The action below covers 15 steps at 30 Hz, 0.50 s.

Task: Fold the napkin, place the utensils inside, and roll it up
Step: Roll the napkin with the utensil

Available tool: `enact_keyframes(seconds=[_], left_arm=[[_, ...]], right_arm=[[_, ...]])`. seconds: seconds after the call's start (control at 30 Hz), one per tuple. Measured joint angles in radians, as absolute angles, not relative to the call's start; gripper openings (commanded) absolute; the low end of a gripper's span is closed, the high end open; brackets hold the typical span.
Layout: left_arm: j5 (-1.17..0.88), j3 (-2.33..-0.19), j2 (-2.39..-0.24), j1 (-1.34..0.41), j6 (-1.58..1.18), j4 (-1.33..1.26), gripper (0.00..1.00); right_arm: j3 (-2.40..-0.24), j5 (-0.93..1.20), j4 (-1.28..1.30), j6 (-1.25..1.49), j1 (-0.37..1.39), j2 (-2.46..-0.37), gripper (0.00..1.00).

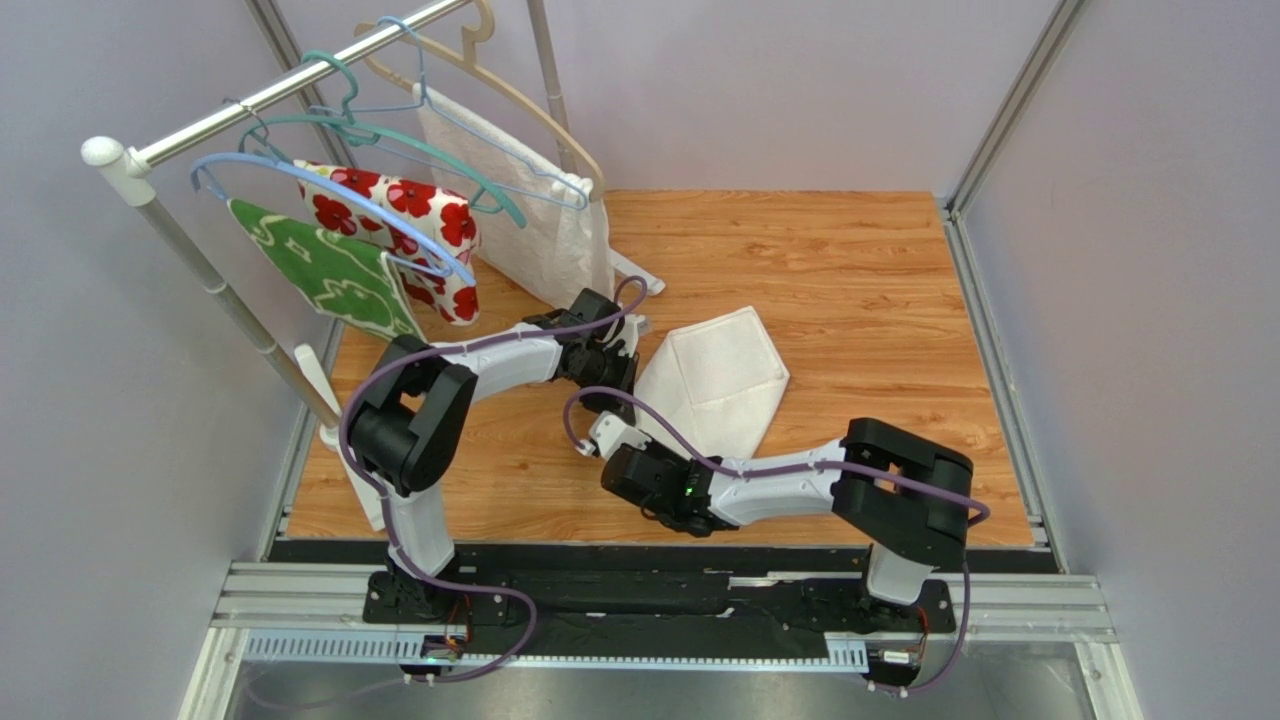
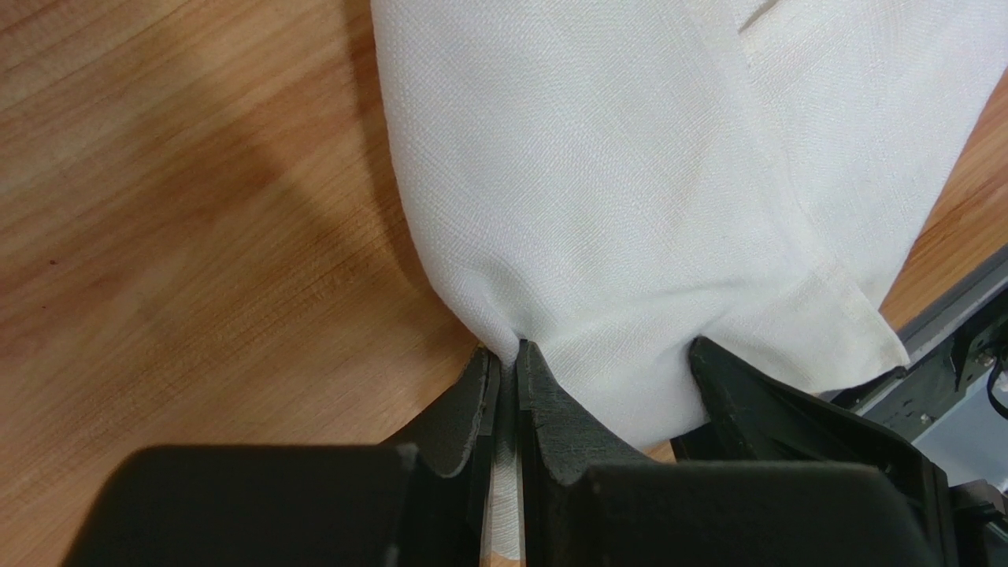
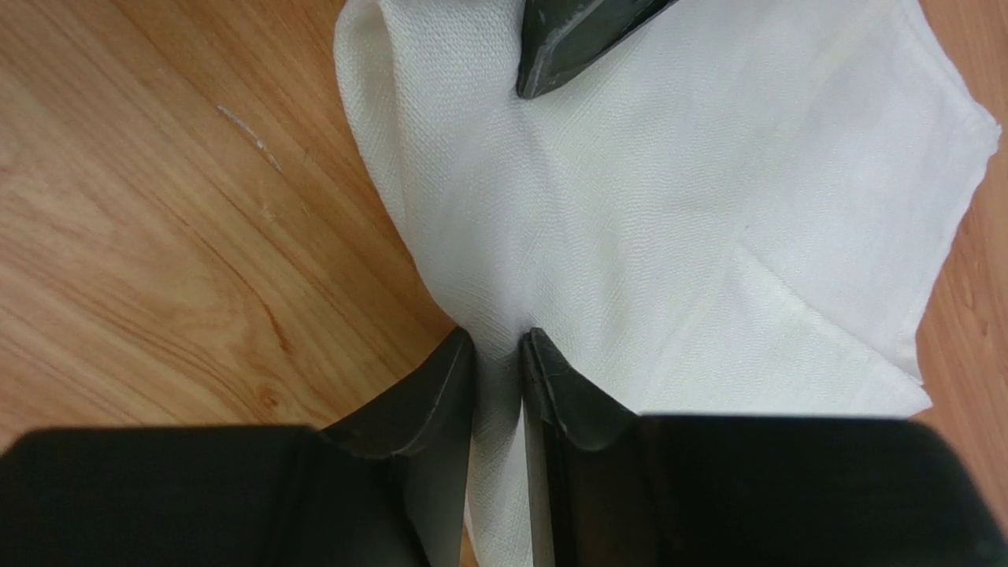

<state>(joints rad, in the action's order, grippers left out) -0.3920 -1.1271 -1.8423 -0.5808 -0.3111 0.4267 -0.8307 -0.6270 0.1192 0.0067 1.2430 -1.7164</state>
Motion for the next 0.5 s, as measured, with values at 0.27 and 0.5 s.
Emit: enact_keyframes(seconds=[0.27, 0.5], left_arm=[[-0.387, -1.127, -1.84, -0.571, -0.311, 0.429, 0.54], [-0.354, -1.078, -1.726, -0.511, -0.338, 0.431, 0.66]], right_arm=[[-0.844, -0.591, 0.134, -0.01, 1.239, -1.726, 0.0], [-0.846, -0.398, 0.197, 0.001, 1.216, -1.669, 0.0]])
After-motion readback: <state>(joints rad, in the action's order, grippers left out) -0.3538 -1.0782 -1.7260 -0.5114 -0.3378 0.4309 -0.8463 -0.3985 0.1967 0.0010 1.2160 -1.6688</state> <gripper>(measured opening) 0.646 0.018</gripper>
